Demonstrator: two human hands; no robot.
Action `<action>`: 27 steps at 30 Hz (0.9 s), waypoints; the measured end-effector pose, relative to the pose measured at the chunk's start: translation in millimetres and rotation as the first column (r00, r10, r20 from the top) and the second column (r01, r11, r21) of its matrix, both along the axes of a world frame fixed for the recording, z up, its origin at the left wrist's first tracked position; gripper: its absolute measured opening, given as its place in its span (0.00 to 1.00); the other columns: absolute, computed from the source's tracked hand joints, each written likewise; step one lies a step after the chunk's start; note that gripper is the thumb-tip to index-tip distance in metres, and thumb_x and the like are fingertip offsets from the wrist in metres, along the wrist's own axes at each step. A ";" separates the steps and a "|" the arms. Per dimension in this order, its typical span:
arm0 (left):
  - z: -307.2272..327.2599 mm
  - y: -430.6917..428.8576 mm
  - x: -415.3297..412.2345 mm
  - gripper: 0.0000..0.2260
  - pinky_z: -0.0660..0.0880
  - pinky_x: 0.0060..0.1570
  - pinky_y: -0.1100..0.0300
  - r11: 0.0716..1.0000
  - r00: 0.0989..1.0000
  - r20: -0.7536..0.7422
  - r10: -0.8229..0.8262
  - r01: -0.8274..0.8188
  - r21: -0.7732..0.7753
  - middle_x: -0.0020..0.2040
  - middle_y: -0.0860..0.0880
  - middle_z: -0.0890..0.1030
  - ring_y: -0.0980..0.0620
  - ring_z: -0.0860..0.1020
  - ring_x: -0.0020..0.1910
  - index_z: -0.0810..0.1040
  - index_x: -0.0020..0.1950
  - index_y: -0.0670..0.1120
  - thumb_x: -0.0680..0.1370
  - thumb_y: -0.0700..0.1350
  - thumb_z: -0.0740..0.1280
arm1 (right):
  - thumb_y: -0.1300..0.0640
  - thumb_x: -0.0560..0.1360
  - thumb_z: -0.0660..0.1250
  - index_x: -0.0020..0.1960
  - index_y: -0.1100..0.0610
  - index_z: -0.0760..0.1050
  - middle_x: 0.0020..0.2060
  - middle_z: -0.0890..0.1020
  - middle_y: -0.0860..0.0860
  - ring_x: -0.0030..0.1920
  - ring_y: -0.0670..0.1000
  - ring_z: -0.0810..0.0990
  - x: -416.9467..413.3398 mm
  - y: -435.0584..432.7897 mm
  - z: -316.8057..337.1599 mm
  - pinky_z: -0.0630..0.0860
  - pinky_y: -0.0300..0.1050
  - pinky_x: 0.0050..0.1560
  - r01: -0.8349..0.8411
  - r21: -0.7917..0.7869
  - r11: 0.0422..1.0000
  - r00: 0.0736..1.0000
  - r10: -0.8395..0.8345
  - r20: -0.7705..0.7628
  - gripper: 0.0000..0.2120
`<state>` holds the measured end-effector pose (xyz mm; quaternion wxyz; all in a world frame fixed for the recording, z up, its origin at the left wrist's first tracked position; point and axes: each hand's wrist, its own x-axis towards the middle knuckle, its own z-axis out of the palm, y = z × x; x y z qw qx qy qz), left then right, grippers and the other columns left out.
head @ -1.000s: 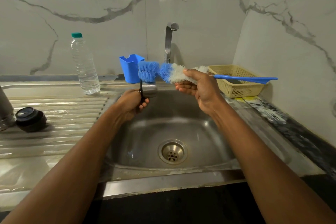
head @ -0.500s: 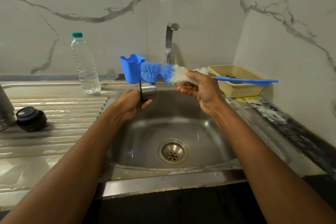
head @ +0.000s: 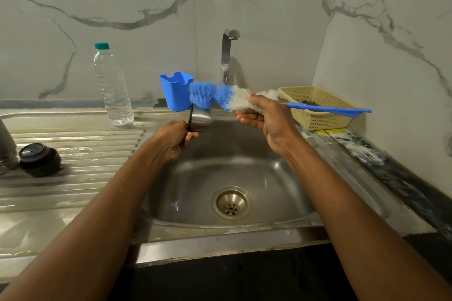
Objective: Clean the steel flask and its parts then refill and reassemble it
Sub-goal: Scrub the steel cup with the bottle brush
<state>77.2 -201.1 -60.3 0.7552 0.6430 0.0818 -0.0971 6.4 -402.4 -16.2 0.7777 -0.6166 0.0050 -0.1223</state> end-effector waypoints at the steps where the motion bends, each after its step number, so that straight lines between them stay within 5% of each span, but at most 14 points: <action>1: -0.4 1.3 -0.5 0.12 0.68 0.17 0.72 1.000 1.000 -0.001 -0.002 0.002 0.003 0.23 0.49 0.77 0.60 0.71 0.17 0.78 0.47 0.40 0.86 0.37 0.57 | 0.58 0.81 0.67 0.49 0.62 0.81 0.38 0.86 0.60 0.37 0.53 0.86 -0.9 -0.3 0.8 0.83 0.40 0.39 -0.020 -0.016 1.000 1.000 0.020 0.007 0.08; 12: -2.6 -0.3 3.3 0.13 0.69 0.18 0.71 0.999 1.000 0.017 -0.026 0.026 0.031 0.23 0.50 0.76 0.60 0.71 0.18 0.78 0.46 0.39 0.84 0.34 0.55 | 0.58 0.81 0.67 0.49 0.62 0.81 0.36 0.86 0.59 0.34 0.52 0.85 -3.0 0.0 7.3 0.82 0.40 0.36 -0.017 -0.014 1.000 1.000 0.017 0.026 0.08; 21: -6.6 2.4 6.4 0.09 0.77 0.26 0.68 0.984 0.996 0.025 -0.089 0.092 -0.155 0.37 0.45 0.85 0.56 0.83 0.30 0.79 0.60 0.40 0.85 0.37 0.60 | 0.57 0.81 0.67 0.50 0.62 0.81 0.37 0.86 0.59 0.35 0.52 0.85 -0.3 1.0 5.2 0.82 0.40 0.37 -0.001 -0.026 1.000 1.000 0.002 0.023 0.09; 27: -5.5 -1.3 1.6 0.12 0.76 0.24 0.68 0.985 0.996 0.007 -0.085 0.086 -0.149 0.35 0.43 0.85 0.55 0.82 0.28 0.76 0.66 0.38 0.85 0.38 0.61 | 0.57 0.81 0.66 0.49 0.63 0.81 0.36 0.85 0.60 0.33 0.51 0.84 1.5 3.6 -0.7 0.82 0.40 0.37 -0.044 -0.063 0.997 0.999 0.043 -0.026 0.09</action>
